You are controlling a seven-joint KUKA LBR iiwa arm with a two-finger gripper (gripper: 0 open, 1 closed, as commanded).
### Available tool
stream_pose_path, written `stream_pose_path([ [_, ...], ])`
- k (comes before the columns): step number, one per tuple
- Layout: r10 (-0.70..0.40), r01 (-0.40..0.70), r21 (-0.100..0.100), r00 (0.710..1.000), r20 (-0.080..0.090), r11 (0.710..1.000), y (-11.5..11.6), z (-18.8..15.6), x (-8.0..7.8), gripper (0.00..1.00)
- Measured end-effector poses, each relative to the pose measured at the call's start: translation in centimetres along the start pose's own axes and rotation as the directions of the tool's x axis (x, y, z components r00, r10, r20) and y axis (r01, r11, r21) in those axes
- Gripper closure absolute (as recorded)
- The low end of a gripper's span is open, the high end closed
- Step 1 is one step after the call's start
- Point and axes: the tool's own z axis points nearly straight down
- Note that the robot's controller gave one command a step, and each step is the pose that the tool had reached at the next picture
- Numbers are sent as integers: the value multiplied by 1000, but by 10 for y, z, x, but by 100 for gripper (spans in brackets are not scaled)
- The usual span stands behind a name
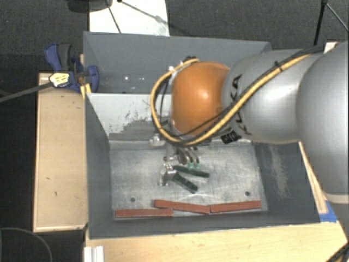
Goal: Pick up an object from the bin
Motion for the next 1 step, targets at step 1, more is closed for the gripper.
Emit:
stream_pose_path([
  [1,-304,304,2,953,1,953,-64,76,-8,100],
])
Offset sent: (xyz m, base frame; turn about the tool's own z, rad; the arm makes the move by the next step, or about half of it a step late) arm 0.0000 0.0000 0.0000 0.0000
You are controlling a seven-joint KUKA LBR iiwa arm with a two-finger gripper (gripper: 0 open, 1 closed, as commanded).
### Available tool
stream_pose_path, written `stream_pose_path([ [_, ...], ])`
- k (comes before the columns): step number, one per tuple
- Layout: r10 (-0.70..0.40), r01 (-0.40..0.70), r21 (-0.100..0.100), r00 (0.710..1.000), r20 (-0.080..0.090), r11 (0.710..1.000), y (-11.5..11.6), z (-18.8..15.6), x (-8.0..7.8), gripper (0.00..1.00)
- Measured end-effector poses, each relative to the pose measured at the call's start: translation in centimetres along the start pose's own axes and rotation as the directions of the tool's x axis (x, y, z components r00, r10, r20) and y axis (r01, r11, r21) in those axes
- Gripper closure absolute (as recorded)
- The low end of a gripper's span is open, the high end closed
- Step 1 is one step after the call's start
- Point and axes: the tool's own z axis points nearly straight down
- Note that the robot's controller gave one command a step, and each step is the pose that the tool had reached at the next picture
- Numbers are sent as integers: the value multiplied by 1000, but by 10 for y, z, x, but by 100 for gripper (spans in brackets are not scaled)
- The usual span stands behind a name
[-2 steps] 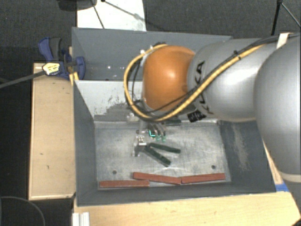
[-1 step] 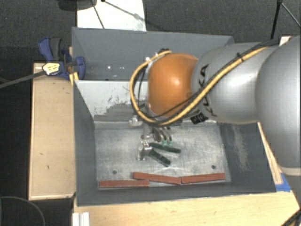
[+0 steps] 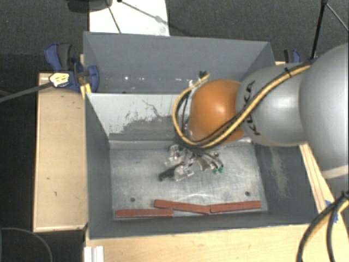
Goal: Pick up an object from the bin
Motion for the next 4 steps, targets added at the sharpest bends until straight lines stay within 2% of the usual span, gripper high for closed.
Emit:
stream_pose_path([
  [1,2,-2,0,1000,0,1000,0,0,0,100],
  [2,-16,16,-2,1000,-13,1000,-1,-35,-6,100],
  [3,5,-5,-1,1000,-7,1000,9,-68,1,100],
  [4,-22,22,-1,1000,-10,1000,5,-101,-15,100],
])
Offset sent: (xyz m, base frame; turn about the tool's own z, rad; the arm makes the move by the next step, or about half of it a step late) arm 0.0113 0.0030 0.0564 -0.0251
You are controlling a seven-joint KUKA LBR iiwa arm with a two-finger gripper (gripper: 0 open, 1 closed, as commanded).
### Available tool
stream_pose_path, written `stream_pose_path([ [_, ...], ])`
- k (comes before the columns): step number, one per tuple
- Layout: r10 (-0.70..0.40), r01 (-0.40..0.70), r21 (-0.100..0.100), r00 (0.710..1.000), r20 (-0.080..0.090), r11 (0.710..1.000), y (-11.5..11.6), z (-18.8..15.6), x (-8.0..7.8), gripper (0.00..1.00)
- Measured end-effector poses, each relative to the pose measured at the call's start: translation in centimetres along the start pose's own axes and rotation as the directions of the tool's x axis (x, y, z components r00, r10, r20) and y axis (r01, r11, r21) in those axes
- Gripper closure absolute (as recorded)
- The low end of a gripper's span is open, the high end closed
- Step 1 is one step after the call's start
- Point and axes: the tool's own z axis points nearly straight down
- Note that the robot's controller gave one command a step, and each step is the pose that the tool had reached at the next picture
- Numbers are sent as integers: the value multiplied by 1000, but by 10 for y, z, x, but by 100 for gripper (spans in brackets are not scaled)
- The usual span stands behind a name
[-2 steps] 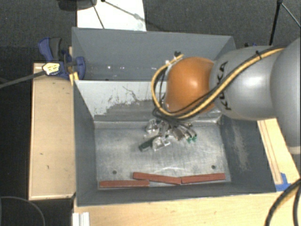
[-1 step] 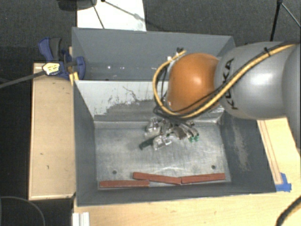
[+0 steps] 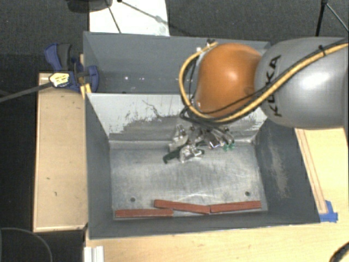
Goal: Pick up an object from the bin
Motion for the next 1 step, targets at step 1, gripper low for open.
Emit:
stream_pose_path([
  [1,65,-65,0,998,3,998,10,-48,13,100],
])
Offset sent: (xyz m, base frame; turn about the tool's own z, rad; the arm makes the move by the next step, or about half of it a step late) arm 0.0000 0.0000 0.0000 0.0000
